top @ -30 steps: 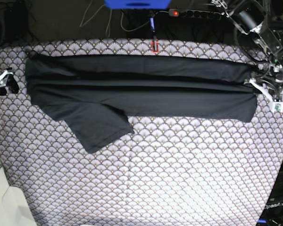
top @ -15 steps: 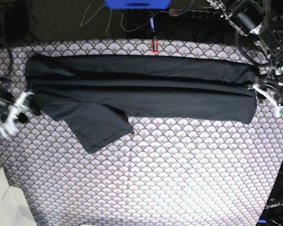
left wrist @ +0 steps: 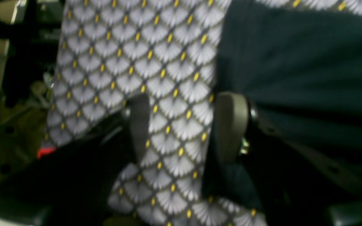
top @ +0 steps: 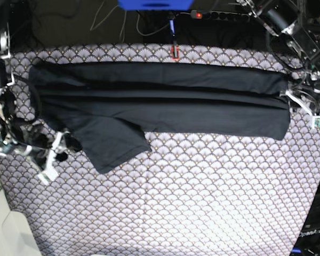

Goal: Fold the T-shirt properly
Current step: 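Move the right gripper to the hanging sleeve and grasp it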

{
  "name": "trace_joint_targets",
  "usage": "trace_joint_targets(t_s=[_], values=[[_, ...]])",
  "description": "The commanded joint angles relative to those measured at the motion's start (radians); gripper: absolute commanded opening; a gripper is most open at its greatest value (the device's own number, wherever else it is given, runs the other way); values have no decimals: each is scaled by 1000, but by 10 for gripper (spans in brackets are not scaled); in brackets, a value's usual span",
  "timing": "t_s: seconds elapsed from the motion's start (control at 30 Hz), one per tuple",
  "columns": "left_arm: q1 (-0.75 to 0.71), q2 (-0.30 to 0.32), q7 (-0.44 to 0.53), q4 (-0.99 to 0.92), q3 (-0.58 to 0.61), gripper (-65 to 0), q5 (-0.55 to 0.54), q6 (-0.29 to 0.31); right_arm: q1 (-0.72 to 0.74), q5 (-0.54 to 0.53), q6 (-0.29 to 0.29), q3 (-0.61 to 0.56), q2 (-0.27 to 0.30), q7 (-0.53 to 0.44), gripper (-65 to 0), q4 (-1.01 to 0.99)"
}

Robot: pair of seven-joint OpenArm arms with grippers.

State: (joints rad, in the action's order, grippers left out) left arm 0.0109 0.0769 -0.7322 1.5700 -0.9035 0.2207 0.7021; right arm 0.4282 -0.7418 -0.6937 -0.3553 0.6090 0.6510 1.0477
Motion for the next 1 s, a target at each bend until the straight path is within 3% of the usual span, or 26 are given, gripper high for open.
trace_joint_targets(t_s=[0.0, 0.1, 0.27, 0.33, 0.6, 0.7, 0.9, 0.97], values=[[16, 13, 23, 22, 1, -322, -13, -4, 44, -17, -4, -8, 4, -32, -265, -7], [14, 8, 23, 27, 1, -322, -13, -4, 85, 35, -4, -49, -22, -66, -265, -51], [13, -18, 23, 51, 1, -322, -5, -4, 154, 241, -4, -49, -142, -102, -265, -191], [13, -39, 23, 71, 1, -322, -5, -4, 163, 287, -4, -49, -165, -144, -265, -238], [-6, -52, 23, 111, -27, -322, -5, -4, 174, 293, -4, -47, -196, -184, -278, -297], [-7, -52, 23, 116, -27, -322, -5, -4, 172, 293, -4, -49, -211, -181, -360, -297], [-6, -58, 23, 116, -27, -322, -5, -4, 153, 293, -4, -49, -217, -167, -650, -294], [-1, -58, 23, 116, -27, -322, -5, -4, 153, 293, -4, -49, -219, -162, -650, -294]])
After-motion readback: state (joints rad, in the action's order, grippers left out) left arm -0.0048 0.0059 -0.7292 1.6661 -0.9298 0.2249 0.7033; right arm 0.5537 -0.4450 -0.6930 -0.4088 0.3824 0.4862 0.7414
